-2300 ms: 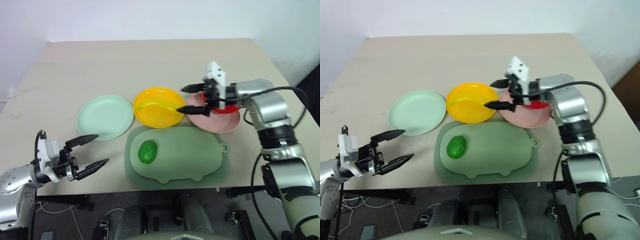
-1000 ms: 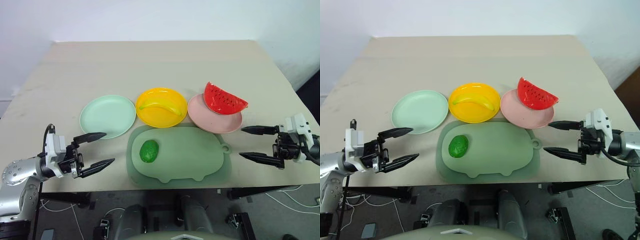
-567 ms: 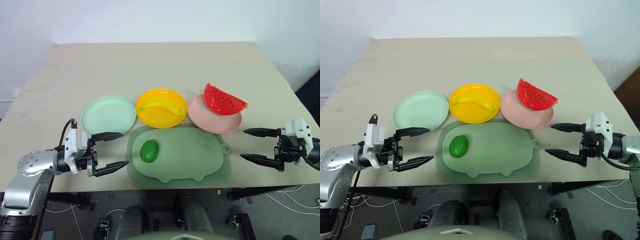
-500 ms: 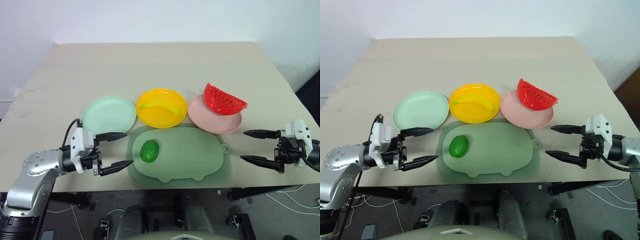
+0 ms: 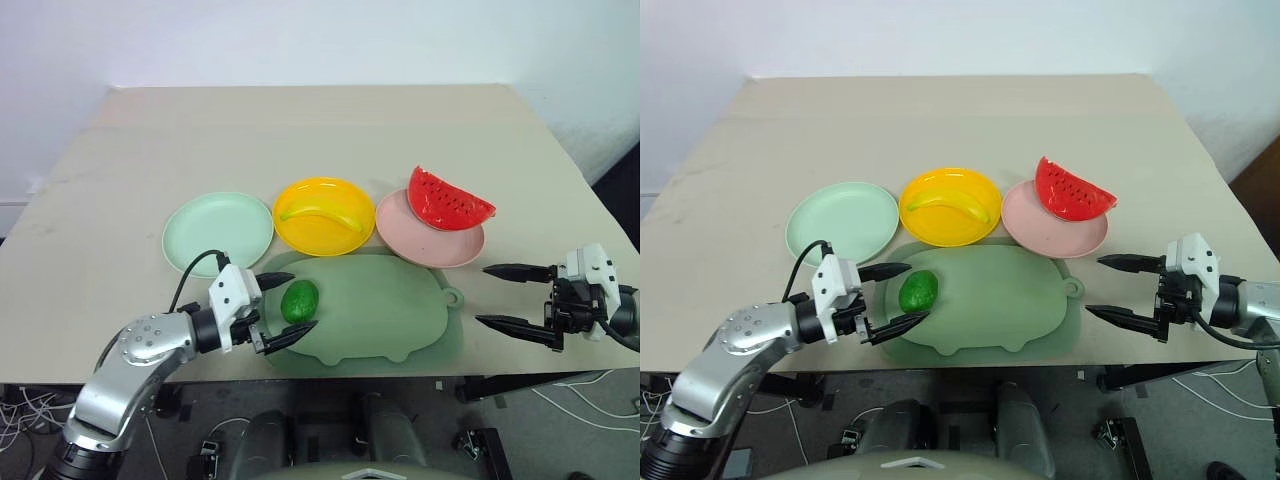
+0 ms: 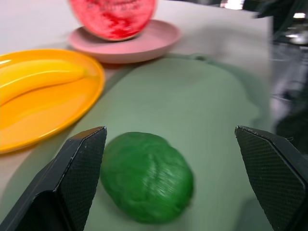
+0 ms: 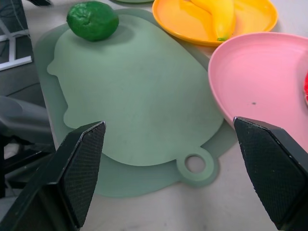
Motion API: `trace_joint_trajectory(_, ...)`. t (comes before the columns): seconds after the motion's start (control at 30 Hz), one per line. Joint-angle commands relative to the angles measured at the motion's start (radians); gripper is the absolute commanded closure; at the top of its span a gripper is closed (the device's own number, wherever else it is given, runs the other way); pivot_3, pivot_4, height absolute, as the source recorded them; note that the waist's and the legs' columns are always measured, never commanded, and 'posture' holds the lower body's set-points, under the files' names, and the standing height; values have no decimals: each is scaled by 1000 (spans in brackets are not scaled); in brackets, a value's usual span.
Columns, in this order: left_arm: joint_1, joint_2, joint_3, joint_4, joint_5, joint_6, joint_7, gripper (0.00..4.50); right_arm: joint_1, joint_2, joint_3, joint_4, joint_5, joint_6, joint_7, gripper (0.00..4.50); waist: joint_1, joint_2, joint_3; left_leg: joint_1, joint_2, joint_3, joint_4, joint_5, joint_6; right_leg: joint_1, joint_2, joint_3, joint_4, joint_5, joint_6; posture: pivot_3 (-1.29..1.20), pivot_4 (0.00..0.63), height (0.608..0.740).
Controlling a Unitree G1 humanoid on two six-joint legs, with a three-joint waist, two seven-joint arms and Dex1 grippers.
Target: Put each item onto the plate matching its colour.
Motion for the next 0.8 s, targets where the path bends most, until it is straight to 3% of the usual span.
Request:
trace_joint_trajectory(0.03, -6, -18, -38, -24, 57, -3, 48, 0, 1, -2, -30, -33, 20, 2, -14, 32, 1, 0, 0, 0, 0, 0, 0, 0, 0, 0, 0, 0, 0, 0, 0, 0, 150, 736)
trace_joint_trajectory(0.2, -39, -18, -76, -8, 125, 37, 98, 0, -11, 8, -23, -39, 30, 1, -35, 32, 11, 0, 0, 0, 0, 0, 0, 0, 0, 0, 0, 0, 0, -1, -1, 0, 150, 736)
trace_joint_trajectory(0.3, -60, -24, -88, 7, 146, 60, 118, 562, -17, 11, -18, -39, 32, 2, -43, 0, 17, 0, 0, 0, 0, 0, 0, 0, 0, 0, 0, 0, 0, -1, -1, 0, 150, 736)
trace_joint_trajectory(0.47, -84, -42, -116, 28, 173, 85, 135, 2022, -29, 14, -11, -36, 29, 1, -55, 0, 21, 0, 0, 0, -1, -1, 1, 0, 1, 1, 0, 0, 0, -1, -1, 0, 150, 736)
trace_joint_trajectory(0.73, -115, -58, -108, 49, 166, 92, 133, 2152, -36, 13, -5, -35, 29, 5, -68, 0, 21, 0, 0, 0, -1, -1, 1, 0, 1, 2, -1, 0, 0, -1, -1, 0, 150, 736)
trace_joint_trajectory(0.8, -157, -83, -26, 65, 102, 77, 133, 2152, -38, 13, -3, -35, 29, 6, -69, 0, 21, 0, 0, 0, -1, -1, 1, 0, 1, 2, -1, 0, 0, -1, -1, 0, 150, 736)
